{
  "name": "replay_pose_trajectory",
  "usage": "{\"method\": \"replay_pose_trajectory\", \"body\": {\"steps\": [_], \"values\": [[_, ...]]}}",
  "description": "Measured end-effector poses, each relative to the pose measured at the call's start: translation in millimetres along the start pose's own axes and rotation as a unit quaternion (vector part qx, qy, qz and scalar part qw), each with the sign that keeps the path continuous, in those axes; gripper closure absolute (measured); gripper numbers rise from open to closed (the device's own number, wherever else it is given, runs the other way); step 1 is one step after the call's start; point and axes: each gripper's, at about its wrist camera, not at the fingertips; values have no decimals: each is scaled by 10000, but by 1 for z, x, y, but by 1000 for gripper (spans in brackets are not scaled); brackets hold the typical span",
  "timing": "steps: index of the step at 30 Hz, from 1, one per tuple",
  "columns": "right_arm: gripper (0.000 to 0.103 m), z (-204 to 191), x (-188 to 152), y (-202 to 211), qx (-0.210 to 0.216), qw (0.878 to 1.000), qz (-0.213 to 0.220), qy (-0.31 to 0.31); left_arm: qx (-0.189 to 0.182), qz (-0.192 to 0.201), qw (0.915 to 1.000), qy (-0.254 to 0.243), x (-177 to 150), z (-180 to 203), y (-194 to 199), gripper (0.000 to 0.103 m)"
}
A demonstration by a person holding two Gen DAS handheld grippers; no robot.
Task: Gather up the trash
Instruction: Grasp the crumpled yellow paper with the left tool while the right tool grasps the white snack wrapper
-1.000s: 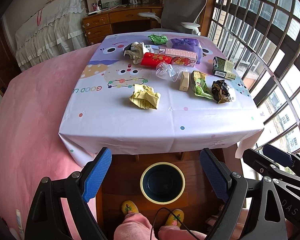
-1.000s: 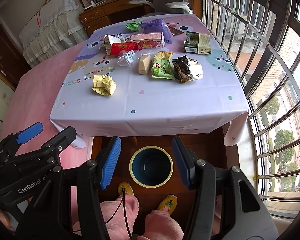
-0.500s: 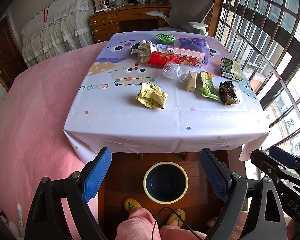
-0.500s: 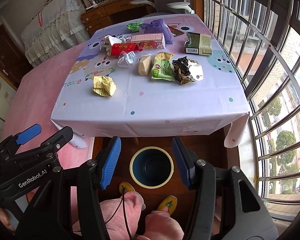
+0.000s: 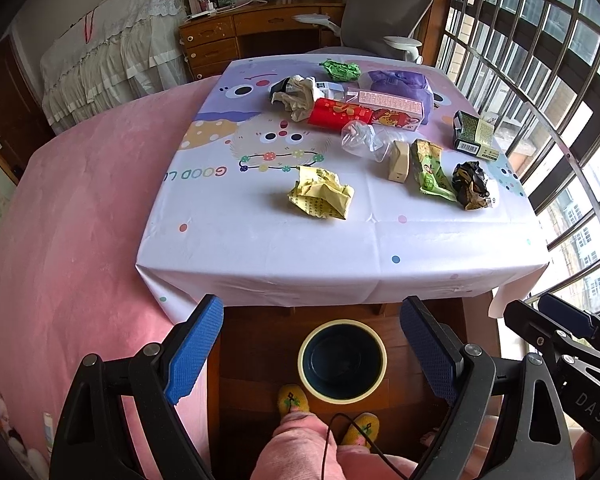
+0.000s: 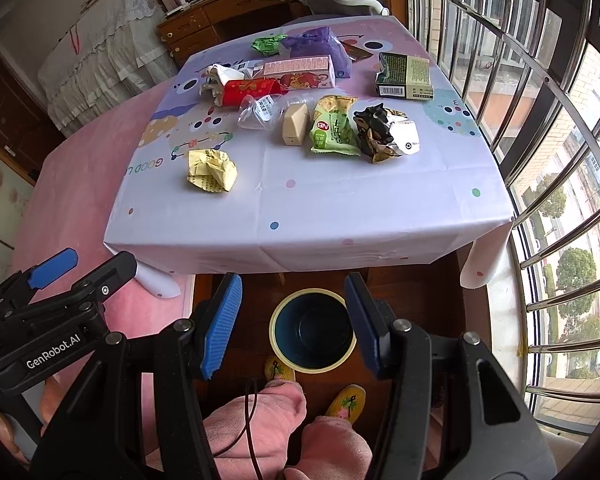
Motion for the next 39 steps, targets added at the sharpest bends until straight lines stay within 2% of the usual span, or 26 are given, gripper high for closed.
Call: {"method": "replay_pose_trajectory", "body": {"steps": [4, 11, 19, 21, 26, 30, 34, 39], "values": [[53, -8, 12, -9, -52, 10000, -32, -79, 75, 72, 9999, -9, 26, -10, -7, 11], [53, 6, 36, -23, -333, 9971, 39, -683, -434, -681, 9963, 279, 85, -33, -59, 11], [53, 42, 59, -58, -626, 9884, 7, -1387, -648, -1337, 9886, 253, 138, -35, -139, 11], [52, 55, 64, -67, -675, 9860, 20, -1522, -709, -1558, 9851, 174, 145, -29, -159, 11], [51, 95, 83, -98, -804, 9788, -109, -1883, -665, -1802, 9814, -58, 154, -14, -201, 11], [50, 125, 100, -115, -832, 9728, 45, -2160, -673, -2020, 9770, -132, 158, -8, -228, 11], [50, 152, 116, -131, -891, 9696, 153, -2272, -646, -2084, 9756, -255, 157, 3, -246, 12], [50, 176, 119, -160, -864, 9672, -48, -2389, -762, -2153, 9729, -366, 154, 13, -257, 12]]}}
Point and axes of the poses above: each gripper's, at about its wrist camera, not at the fingertips, and y roughly against the way its jaws point, z to its right, x to its top, and after that the axes turned 14 degrees about y, right-handed
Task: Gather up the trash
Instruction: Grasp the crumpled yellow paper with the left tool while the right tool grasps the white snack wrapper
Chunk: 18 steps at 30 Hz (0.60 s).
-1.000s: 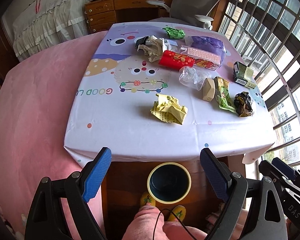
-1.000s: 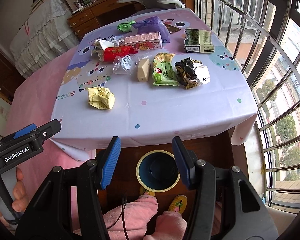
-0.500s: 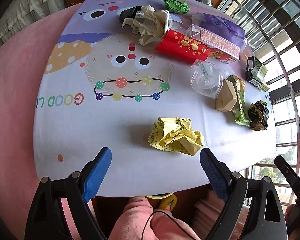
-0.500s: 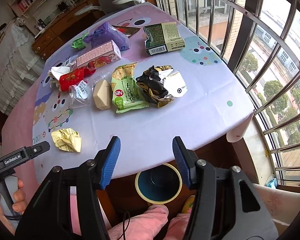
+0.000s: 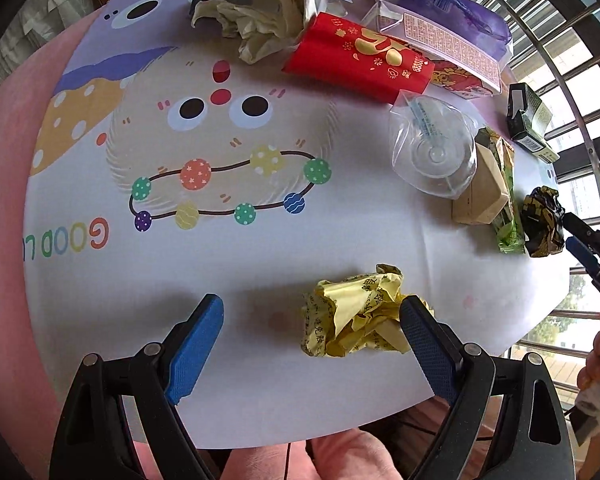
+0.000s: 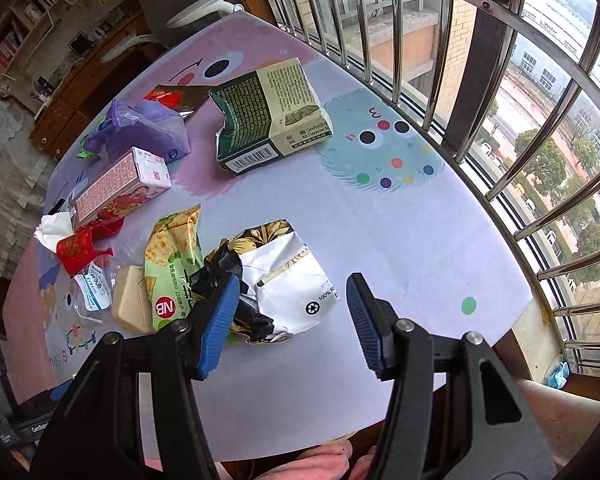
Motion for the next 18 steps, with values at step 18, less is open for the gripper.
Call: {"method": "replay_pose_trajectory", "body": {"steps": [18], "values": [[46, -4, 8, -35, 1086, 9919, -171, -630, -394, -214, 9986, -281, -13, 48, -15, 49]]}}
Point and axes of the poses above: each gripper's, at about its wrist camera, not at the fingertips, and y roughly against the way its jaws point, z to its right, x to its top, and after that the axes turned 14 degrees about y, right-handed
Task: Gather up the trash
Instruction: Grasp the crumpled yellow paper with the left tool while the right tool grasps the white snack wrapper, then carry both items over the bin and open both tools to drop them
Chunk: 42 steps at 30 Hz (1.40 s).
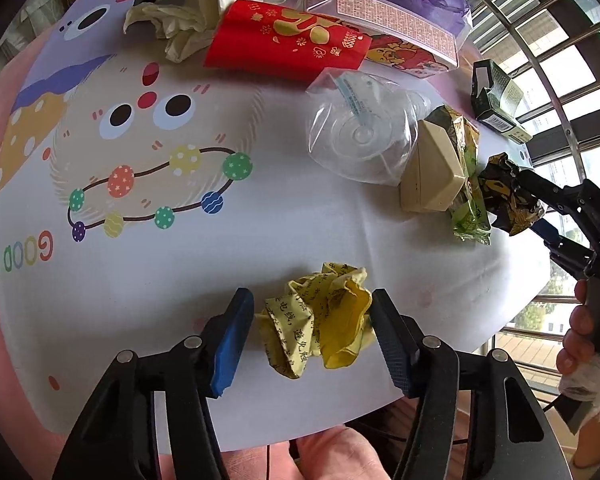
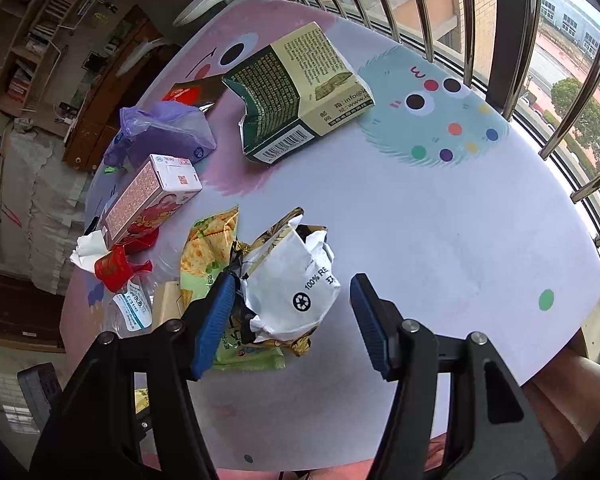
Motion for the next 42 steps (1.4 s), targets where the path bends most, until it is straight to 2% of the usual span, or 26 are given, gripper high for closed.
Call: {"method": "replay_pose_trajectory", "body": {"steps": [2, 4, 5, 7, 11, 17, 22, 27, 34, 38, 42], "values": [[49, -3, -1, -1, 37, 10000, -30, 5, -20, 58, 9999, -86, -2, 8, 1, 64], [63, -10, -2, 1, 73, 9999, 23, 110, 43, 218, 9995, -205, -6, 14, 5, 71], [65, -15, -2, 2, 29, 9998, 13, 184, 98, 328, 9991, -259, -8, 18, 7, 73], [68, -26, -3, 7, -114, 9989, 41, 445, 158, 558, 9977, -351, -12, 21, 15, 74], [69, -44, -10, 28, -331, 9955, 253, 852, 127, 865, 9956, -352, -23, 24, 36, 75], [69, -55, -36, 76, -59, 9924, 502, 1126, 92, 1318, 9912, -50, -53, 14, 84, 75], [69, -64, -87, 116, 252, 9842, 384, 1709, 120, 1702, 9852, 151, -103, 1, 123, 75], [69, -62, -148, 145, 517, 9746, 166, 2171, 157, 1880, 9817, 260, -172, -1, 134, 75], [69, -47, -225, 164, 673, 9601, -208, 2708, 265, 1952, 9794, 453, -264, -2, 121, 75], [69, -37, -253, 160, 702, 9551, -444, 2846, 302, 1831, 9811, 554, -302, -5, 105, 75], [69, -31, -276, 146, 687, 9522, -709, 2892, 293, 1760, 9821, 603, -326, -9, 88, 75]]}}
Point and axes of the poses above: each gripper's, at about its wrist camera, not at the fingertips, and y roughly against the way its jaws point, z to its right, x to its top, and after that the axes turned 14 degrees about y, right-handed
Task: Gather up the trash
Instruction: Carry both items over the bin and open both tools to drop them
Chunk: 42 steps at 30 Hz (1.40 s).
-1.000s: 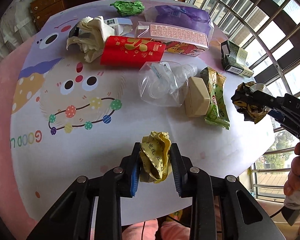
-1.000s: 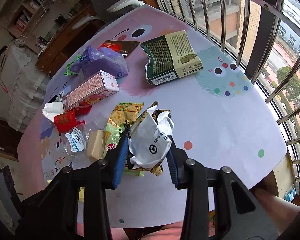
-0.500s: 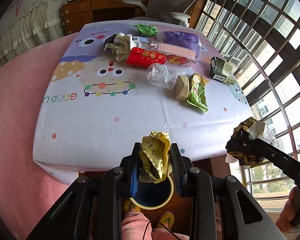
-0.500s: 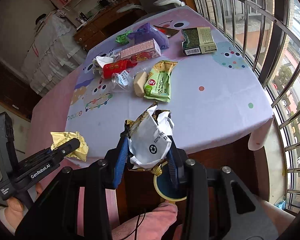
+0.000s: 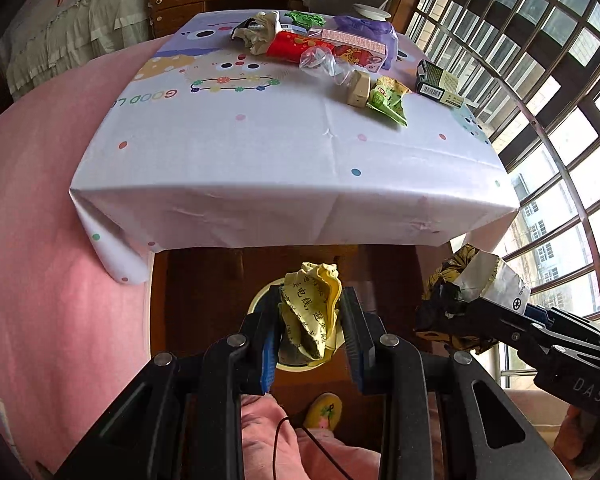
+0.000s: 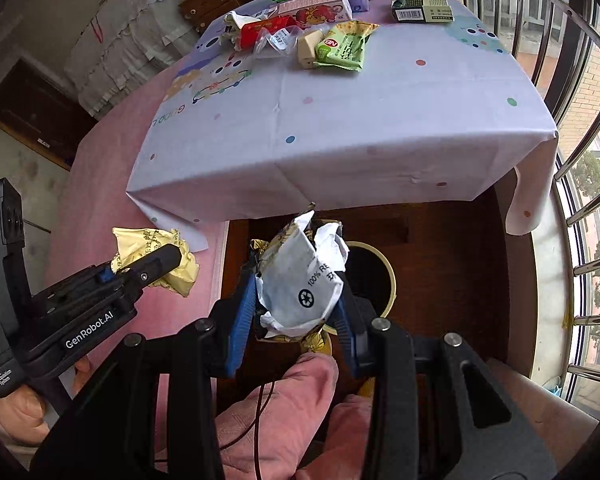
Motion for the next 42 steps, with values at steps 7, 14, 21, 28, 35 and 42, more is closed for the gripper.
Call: {"method": "replay_pose_trajectory", "body": {"steps": [7, 14, 21, 28, 35, 42], "values": [[69, -3, -22, -54, -32, 9992, -404, 13, -49, -281, 9996, -24, -14, -12, -42, 75], [69, 22, -46, -146, -283, 9964, -676, -425, -94, -867, 9962, -42, -27, -33, -138, 75], [68, 60, -81, -263, -438, 9904, -1026, -814, 123, -1322, 9908, -256, -46, -51, -258, 75], [67, 94, -112, -358, -475, 9841, -1335, -1073, 220, -1448, 9878, -537, -58, -65, -345, 73], [38, 105, -121, -389, -583, 9816, -1394, -1171, 340, -1432, 9867, -691, -55, -83, -378, 7], [34, 101, -107, -363, -688, 9823, -1296, -1163, 490, -1338, 9879, -609, -41, -89, -362, 6]]}}
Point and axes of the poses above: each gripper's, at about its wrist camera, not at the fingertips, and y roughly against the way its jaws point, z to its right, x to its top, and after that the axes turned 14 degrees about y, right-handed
